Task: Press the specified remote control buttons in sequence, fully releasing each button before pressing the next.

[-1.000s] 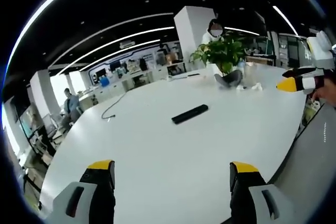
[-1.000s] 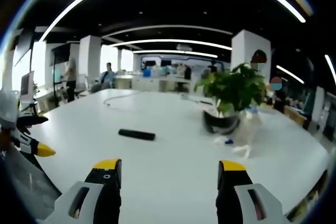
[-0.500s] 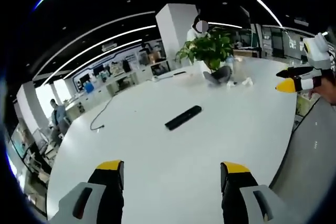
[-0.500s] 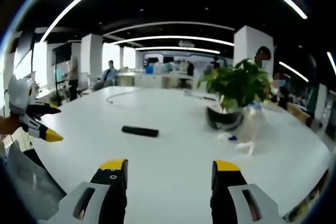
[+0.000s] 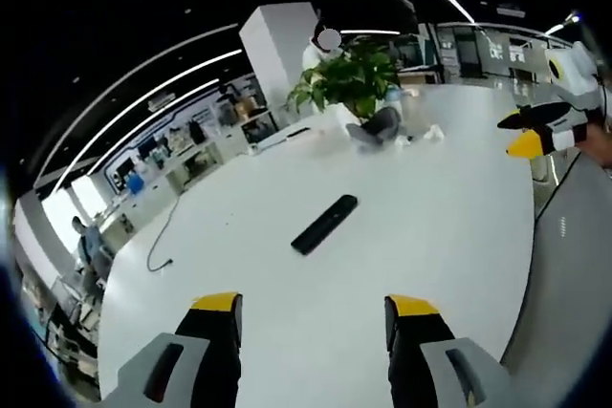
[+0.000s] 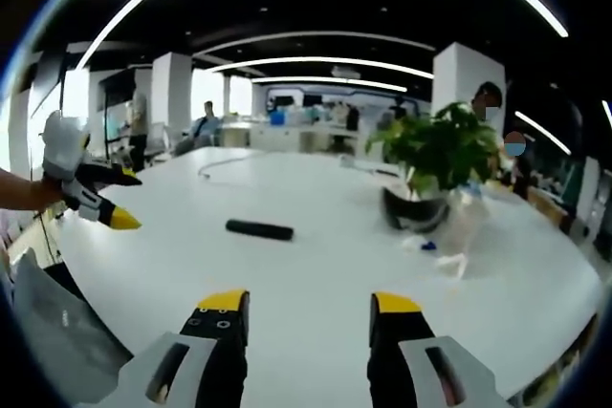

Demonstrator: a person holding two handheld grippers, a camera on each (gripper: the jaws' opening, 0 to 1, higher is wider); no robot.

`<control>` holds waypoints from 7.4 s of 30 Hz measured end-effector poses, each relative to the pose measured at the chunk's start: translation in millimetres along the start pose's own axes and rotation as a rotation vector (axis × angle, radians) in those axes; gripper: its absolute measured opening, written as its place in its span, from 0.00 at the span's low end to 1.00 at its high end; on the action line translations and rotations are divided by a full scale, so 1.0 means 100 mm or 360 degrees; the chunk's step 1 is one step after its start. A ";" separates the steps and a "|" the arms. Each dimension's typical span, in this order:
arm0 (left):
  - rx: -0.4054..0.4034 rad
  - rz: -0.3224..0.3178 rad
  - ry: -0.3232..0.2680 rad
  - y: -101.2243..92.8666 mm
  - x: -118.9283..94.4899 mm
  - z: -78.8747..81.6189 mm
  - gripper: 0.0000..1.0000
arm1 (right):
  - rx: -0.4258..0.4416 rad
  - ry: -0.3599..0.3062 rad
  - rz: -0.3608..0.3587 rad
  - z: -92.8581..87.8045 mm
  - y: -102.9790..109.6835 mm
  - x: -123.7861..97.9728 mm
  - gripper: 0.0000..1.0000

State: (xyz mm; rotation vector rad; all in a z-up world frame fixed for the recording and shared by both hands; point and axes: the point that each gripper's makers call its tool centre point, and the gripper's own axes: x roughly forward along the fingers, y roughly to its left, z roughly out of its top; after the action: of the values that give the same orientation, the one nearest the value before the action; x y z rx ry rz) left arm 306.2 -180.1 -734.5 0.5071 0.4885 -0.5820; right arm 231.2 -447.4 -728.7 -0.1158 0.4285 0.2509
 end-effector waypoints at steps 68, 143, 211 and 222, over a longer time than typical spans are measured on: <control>0.0783 -0.0745 0.0631 0.14 2.08 0.08 0.40 | -0.0022 0.0333 0.0085 -0.33 0.10 0.05 0.00; 0.0803 -0.0841 0.1019 -0.22 1.76 -0.34 0.22 | -0.0013 0.0273 0.0089 -0.27 0.08 0.02 0.00; 0.0926 -0.0987 0.1145 -0.47 1.45 -0.48 0.23 | -0.0037 0.0256 0.0091 -0.26 0.09 0.03 0.00; 0.0878 -0.0971 0.1129 -0.53 1.36 -0.52 0.23 | -0.0050 0.0251 0.0101 -0.25 0.12 0.02 0.00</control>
State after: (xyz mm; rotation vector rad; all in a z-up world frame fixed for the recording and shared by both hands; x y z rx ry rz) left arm 358.2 -241.5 -866.5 1.1195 1.1922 -1.1403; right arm 219.9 -439.6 -752.8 -0.1532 0.5860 0.3125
